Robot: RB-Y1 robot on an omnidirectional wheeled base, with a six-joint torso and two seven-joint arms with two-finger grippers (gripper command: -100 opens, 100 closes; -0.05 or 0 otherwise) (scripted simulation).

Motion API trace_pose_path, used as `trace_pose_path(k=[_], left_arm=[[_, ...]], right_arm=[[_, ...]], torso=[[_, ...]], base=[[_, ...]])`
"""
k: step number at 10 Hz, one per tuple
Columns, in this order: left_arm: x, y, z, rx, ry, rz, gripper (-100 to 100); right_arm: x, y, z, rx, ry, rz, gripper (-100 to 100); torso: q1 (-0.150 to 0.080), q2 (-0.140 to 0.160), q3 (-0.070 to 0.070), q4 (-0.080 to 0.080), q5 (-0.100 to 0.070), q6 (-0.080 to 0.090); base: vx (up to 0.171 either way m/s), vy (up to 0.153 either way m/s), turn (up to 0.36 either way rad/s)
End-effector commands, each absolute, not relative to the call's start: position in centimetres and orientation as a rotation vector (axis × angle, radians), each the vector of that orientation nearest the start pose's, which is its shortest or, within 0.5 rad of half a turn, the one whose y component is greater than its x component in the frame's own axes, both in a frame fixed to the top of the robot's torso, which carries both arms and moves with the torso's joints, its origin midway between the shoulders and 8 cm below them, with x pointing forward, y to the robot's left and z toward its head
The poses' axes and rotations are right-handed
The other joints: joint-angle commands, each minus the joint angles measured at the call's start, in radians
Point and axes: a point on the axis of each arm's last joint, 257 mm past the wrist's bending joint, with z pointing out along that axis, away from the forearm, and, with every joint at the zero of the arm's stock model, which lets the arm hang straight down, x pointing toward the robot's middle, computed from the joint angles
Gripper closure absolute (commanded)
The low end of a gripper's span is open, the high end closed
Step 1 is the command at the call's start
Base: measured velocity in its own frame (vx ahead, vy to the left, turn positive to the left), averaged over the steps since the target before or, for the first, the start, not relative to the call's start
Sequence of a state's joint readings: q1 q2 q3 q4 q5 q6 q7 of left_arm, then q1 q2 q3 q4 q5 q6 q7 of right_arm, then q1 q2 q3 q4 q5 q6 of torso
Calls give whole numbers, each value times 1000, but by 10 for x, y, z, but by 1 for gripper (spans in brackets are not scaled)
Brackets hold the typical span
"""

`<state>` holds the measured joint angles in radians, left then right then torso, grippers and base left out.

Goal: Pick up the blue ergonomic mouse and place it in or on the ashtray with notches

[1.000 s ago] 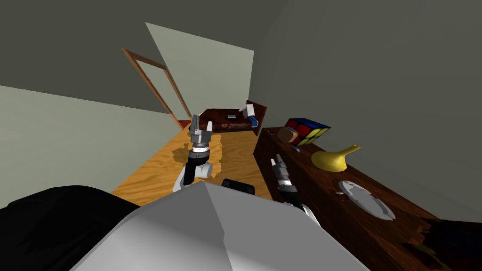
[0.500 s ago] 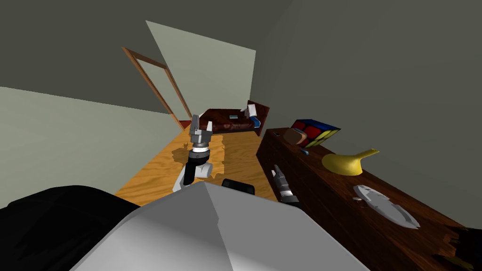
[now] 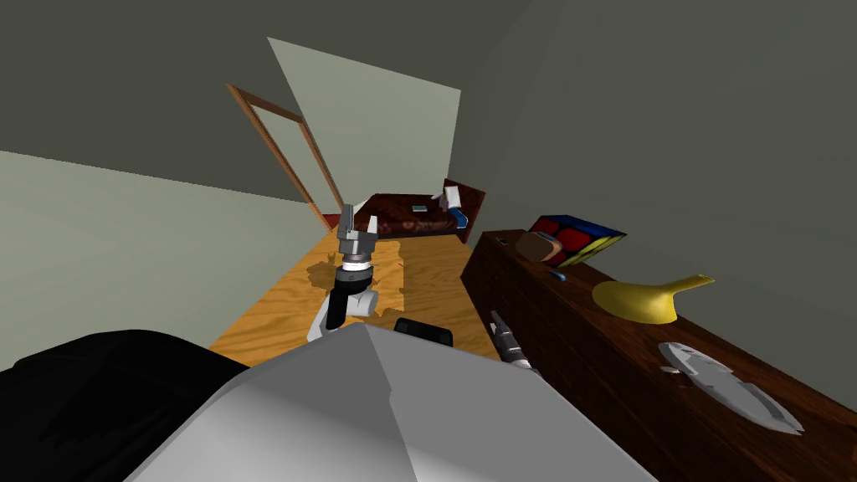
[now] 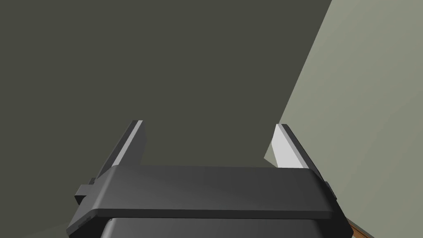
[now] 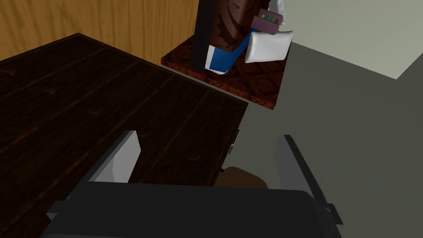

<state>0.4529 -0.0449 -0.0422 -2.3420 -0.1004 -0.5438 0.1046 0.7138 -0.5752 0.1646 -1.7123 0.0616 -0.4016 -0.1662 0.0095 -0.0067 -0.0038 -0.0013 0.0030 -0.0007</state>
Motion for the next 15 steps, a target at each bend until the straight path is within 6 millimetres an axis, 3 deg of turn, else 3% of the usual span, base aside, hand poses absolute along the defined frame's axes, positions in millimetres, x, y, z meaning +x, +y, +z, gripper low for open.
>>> trace_pose_path(k=[1, 2, 4, 5, 6, 7, 8, 10, 11, 13, 14, 15], left_arm=[[327, 249, 74, -547, 507, -1424, 0], [327, 249, 74, -547, 507, -1424, 0], [327, 249, 74, -547, 507, -1424, 0], [327, 249, 74, -547, 507, -1424, 0], [327, 249, 74, -547, 507, -1424, 0], [327, 249, 74, -547, 507, -1424, 0], [327, 249, 74, -547, 507, -1424, 0], [327, 249, 74, -547, 507, -1424, 0], [327, 249, 74, -547, 507, -1424, 0], [327, 249, 74, -547, 507, -1424, 0], [327, 249, 74, -547, 507, -1424, 0], [327, 249, 74, -547, 507, -1424, 0]], right_arm=[[245, -342, -383, 1038, 1794, 923, -100], [237, -354, -392, 1035, 1830, 889, -100], [199, -386, -419, 1056, 1928, 788, -100], [199, -388, -418, 1047, 1937, 783, -100], [169, -409, -431, 1053, 2006, 718, -100], [164, -420, -433, 1040, 2033, 690, -100], [135, -438, -442, 1050, 2092, 633, -100], [123, -459, -446, 1039, 2135, 575, -100], [89, -483, -453, 1048, 2201, 500, -100], [88, -495, -449, 1022, 2227, 472, -100], [56, -519, -450, 1018, 2291, 402, -100], [54, -528, -448, 1006, 2307, 378, -100]], torso=[[0, 0, 0, 0, 0, 0], [2, -1, -1, 0, 0, 0], [1, -1, -1, 0, 0, 0], [-1, -1, 0, 0, 0, 0], [-6, 0, 0, 0, -1, 0], [-5, -1, 0, 0, -1, -1], [-5, -1, -1, 0, -1, 0], [-4, -3, -2, -1, -1, 0], [-7, 0, 0, 0, -2, 0], [-7, -2, -1, 0, -2, -1], [-8, 0, 0, 0, -2, 0], [-8, -1, -1, 0, -2, -1]], base=[[67, 189, 67], [69, 159, 24], [45, 163, 68], [25, 57, -24], [53, 82, 134], [59, 89, 53], [88, 120, 152], [49, 68, 13], [57, 61, 123], [48, 44, 60], [62, 47, 151], [74, 37, 101]])
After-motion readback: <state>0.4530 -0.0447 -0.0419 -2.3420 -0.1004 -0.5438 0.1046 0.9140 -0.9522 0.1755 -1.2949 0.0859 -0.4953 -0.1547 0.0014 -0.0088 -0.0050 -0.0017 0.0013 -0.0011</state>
